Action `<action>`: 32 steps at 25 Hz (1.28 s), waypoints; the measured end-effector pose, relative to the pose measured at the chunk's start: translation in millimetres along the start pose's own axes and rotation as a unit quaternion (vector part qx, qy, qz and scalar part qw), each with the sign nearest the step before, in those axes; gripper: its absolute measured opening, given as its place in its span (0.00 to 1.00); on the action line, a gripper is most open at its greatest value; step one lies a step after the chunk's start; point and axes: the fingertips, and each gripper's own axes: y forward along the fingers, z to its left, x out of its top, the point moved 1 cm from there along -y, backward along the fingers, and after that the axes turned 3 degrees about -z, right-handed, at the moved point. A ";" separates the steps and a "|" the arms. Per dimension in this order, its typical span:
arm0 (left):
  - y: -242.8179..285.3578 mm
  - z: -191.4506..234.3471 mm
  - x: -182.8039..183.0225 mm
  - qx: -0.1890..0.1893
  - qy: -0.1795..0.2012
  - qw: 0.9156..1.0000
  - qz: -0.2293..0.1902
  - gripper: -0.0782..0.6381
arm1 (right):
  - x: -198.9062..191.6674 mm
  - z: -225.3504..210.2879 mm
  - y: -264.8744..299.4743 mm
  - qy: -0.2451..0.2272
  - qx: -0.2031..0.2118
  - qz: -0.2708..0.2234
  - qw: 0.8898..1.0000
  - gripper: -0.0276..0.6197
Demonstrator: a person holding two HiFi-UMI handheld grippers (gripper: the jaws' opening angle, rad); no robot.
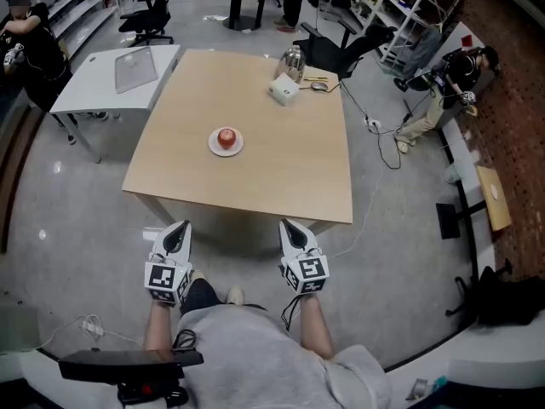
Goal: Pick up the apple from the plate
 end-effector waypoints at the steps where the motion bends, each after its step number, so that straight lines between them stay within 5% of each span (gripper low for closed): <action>1: -0.2 -1.0 -0.2 0.001 0.000 1.000 0.000 0.14 | 0.5 -0.3 -0.4 0.001 0.000 -0.002 1.000 0.05; 16: 14.0 9.8 -7.7 0.013 -0.008 1.000 0.009 0.14 | -5.6 2.3 27.9 0.000 0.023 0.010 1.000 0.05; 32: 96.2 68.1 -33.6 0.002 -0.034 0.999 0.042 0.14 | -12.8 -25.1 120.0 0.002 0.014 0.032 0.999 0.05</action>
